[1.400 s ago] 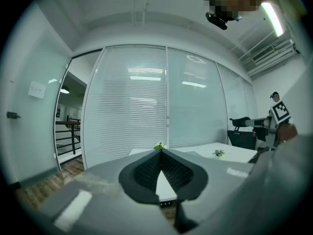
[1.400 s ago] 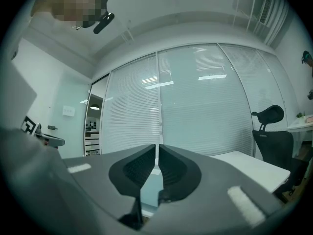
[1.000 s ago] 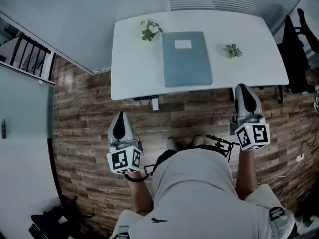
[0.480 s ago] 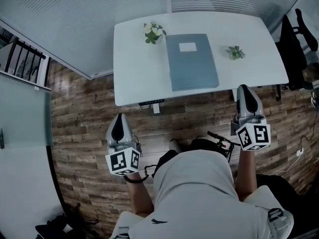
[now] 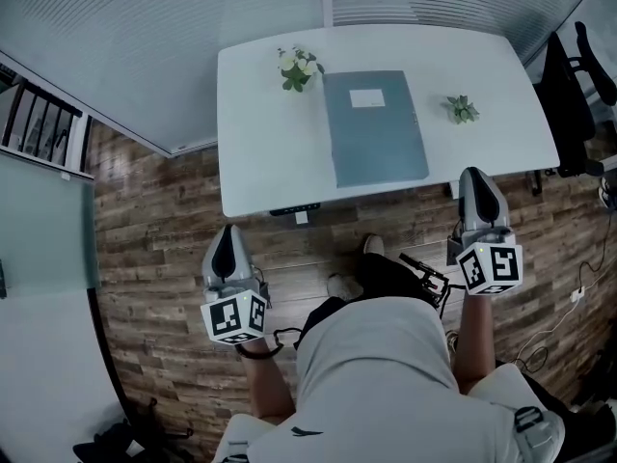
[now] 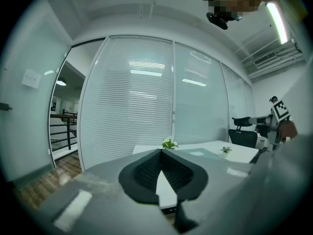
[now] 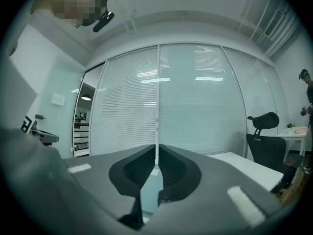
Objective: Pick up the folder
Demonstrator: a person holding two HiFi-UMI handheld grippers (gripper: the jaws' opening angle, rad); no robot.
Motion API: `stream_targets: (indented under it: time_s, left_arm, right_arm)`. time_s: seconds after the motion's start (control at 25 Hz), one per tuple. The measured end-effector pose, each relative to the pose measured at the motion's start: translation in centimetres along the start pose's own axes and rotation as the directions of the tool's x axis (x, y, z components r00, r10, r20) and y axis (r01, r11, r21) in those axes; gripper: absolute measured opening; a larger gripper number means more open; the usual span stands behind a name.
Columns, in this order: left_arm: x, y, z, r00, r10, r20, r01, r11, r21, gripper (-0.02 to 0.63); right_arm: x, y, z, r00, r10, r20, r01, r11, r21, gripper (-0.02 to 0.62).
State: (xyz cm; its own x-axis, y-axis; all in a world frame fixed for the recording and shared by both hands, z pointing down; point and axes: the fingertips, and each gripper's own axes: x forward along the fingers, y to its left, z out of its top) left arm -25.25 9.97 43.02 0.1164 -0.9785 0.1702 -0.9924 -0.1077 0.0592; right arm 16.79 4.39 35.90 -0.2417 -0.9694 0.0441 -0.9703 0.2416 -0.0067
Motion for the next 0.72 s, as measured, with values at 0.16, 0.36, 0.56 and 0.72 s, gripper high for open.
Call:
stream_targets:
  time_s: [0.16,0.36,0.56,0.72]
  left_arm:
    - [2.1,-0.5,0.2,1.0,0.02,-0.018,-0.019,1.0,0.012,0.006]
    - [5.4,-1.5,1.3,0.998,0.057,-0.022,-0.057,0.998,0.012,0.006]
    - [8.6,-2.9,2.7,0.996,0.093,-0.012,-0.093,0.995,0.02,0.006]
    - [10.4,-4.1,3.3,0.994,0.112,-0.001,-0.112,0.993,0.025,0.006]
  right_arm:
    - [2.2,-2.0,-0.5,1.0,0.006,-0.01,-0.006,1.0,0.011,0.021]
    - [6.5,-4.9,-0.3,0.999,0.031,-0.014,-0.031,0.999,0.039,0.021]
    - [10.7,-6.7,0.0,0.996,0.084,-0.019,-0.083,0.996,0.037,0.021]
    - [13.2,-8.2,0.2,0.993,0.114,-0.012,-0.114,0.993,0.044,0.021]
